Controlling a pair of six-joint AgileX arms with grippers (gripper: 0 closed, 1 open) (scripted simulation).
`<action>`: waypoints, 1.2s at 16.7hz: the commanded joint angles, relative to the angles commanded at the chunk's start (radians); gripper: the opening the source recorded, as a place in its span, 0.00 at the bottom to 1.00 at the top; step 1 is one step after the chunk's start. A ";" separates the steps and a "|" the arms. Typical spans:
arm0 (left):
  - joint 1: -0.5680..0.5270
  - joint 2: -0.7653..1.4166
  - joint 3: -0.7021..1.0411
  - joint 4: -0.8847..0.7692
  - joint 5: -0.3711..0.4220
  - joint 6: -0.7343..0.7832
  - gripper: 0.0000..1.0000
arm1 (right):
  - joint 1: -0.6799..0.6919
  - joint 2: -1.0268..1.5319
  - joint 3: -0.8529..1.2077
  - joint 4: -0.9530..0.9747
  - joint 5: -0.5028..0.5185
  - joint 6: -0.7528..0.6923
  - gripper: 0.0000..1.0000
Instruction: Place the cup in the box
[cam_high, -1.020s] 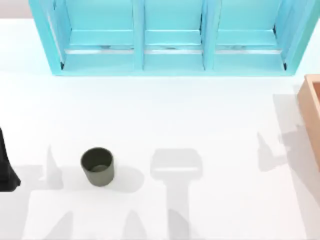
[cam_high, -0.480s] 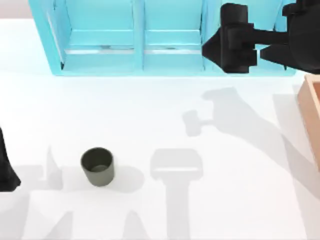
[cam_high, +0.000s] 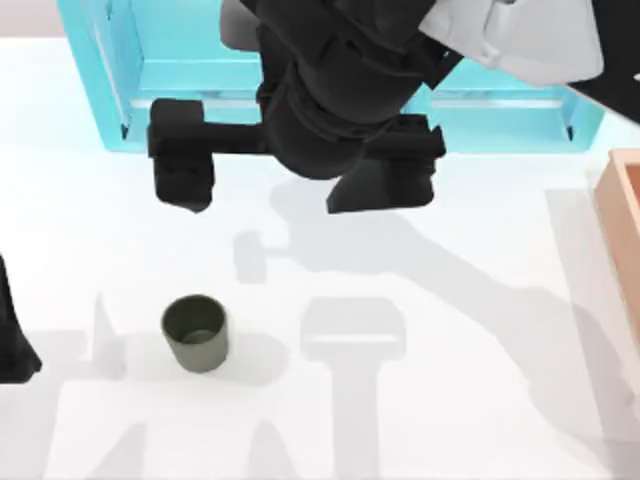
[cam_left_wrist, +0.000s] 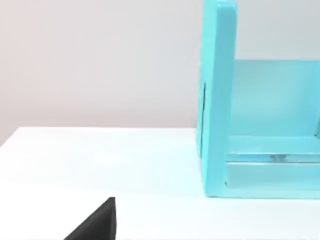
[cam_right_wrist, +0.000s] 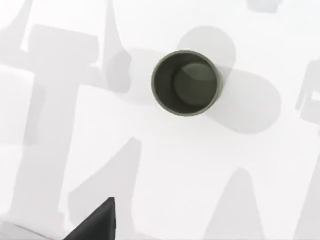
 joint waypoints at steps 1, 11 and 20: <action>0.000 0.000 0.000 0.000 0.000 0.000 1.00 | 0.018 0.069 0.062 -0.038 0.014 0.031 1.00; 0.000 0.000 0.000 0.000 0.000 0.000 1.00 | 0.098 0.524 0.487 -0.262 0.166 0.257 1.00; 0.000 0.000 0.000 0.000 0.000 0.000 1.00 | 0.105 0.580 0.548 -0.284 0.192 0.290 1.00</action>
